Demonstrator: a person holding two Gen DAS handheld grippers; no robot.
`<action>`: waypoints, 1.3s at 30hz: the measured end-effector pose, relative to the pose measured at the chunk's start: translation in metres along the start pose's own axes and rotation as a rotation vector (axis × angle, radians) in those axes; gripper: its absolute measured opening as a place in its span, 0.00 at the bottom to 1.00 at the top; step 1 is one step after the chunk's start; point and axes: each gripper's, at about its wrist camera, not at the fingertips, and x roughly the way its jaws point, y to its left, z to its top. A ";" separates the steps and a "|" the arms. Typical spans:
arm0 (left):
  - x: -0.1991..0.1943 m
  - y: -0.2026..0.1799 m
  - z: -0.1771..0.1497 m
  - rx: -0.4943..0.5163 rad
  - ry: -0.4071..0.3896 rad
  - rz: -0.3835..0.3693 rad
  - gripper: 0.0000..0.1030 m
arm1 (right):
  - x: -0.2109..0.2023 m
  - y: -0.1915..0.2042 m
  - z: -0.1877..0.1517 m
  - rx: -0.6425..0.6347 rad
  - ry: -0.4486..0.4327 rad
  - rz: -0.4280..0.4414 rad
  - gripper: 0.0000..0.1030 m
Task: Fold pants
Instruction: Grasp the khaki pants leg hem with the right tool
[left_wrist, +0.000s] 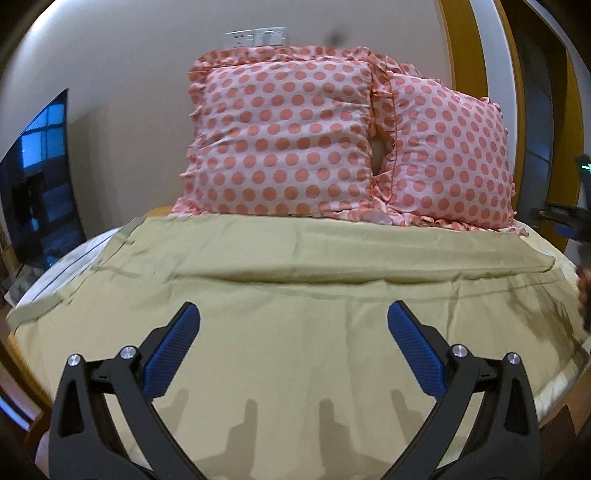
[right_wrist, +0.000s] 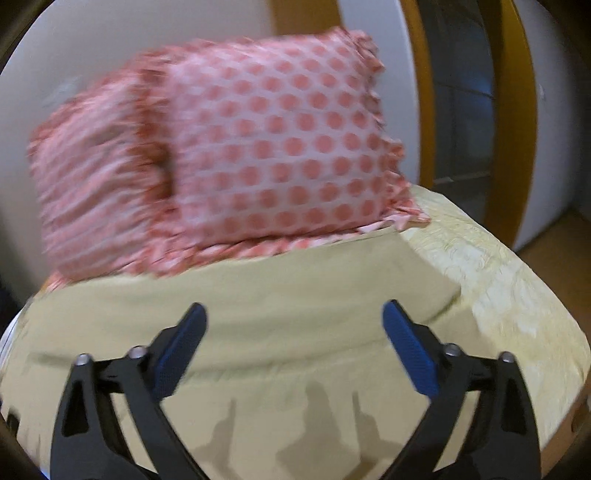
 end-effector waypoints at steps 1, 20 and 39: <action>0.009 -0.003 0.007 0.007 0.001 -0.006 0.98 | 0.023 -0.010 0.012 0.030 0.027 -0.030 0.78; 0.096 0.007 0.032 -0.115 0.145 -0.140 0.98 | 0.223 -0.067 0.061 0.151 0.242 -0.367 0.52; 0.059 0.018 0.031 -0.157 0.078 -0.121 0.98 | 0.070 -0.132 -0.013 0.465 0.028 0.165 0.03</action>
